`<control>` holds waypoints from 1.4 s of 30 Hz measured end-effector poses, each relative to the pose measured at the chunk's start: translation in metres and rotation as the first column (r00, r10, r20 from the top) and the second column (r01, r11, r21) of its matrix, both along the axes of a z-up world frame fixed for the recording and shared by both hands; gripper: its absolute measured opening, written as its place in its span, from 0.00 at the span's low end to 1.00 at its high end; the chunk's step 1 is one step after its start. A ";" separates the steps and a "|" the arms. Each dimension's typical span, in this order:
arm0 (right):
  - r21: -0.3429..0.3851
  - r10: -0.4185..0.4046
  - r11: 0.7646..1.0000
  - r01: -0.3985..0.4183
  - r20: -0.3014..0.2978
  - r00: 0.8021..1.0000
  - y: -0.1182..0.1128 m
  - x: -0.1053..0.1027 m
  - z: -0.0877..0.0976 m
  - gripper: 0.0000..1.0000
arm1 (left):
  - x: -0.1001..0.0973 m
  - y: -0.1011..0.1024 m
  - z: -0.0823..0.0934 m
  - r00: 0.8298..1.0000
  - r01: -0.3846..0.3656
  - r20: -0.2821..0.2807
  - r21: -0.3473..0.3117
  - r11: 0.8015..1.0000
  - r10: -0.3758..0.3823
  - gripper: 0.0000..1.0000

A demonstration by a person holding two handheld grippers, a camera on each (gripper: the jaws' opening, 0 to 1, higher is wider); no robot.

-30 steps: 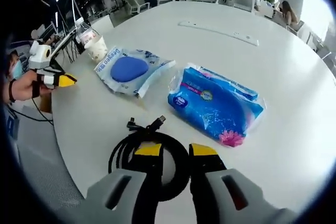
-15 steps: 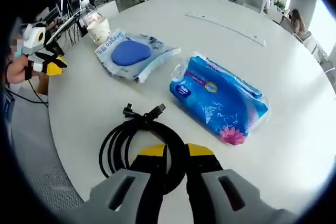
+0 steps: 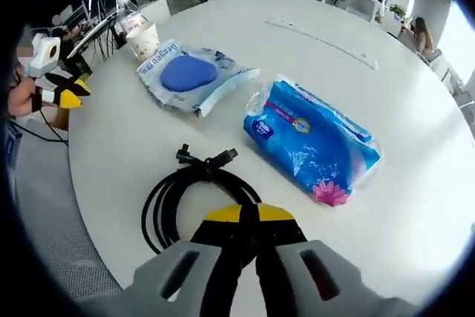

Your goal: Arrange the tabletop items into an orderly group along one side of the table until the central work area is clear of visible clutter.

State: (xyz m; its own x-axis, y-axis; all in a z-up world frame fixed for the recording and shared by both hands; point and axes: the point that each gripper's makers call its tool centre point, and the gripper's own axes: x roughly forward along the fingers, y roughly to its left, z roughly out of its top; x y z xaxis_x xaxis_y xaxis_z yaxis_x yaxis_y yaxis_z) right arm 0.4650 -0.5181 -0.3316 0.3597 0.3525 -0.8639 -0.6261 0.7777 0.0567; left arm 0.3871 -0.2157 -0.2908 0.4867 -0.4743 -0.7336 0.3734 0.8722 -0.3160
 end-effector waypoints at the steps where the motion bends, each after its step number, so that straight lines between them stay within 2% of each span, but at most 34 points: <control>1: 0.007 -0.006 1.000 0.006 0.000 1.000 0.001 0.000 0.000 0.00 | -0.001 -0.001 0.000 1.000 -0.001 0.001 -0.002 1.000 0.001 0.22; 19: 0.040 0.018 0.999 -0.019 0.015 1.000 0.030 0.006 0.007 0.00 | -0.010 -0.003 0.012 1.000 0.002 0.015 -0.027 1.000 -0.001 0.27; 36: 0.046 0.012 0.999 -0.012 0.000 1.000 0.032 0.006 0.005 0.01 | -0.011 0.005 0.015 1.000 -0.012 0.016 -0.029 1.000 0.012 0.28; 40: 0.078 -0.017 0.997 0.016 0.009 1.000 0.030 0.009 0.011 0.00 | -0.010 0.002 0.016 1.000 -0.010 0.017 -0.033 0.999 0.011 0.28; 42: 0.117 -0.051 0.992 0.050 0.002 0.999 0.030 0.010 0.014 0.01 | -0.011 0.001 0.015 1.000 -0.010 0.016 -0.036 0.999 0.011 0.28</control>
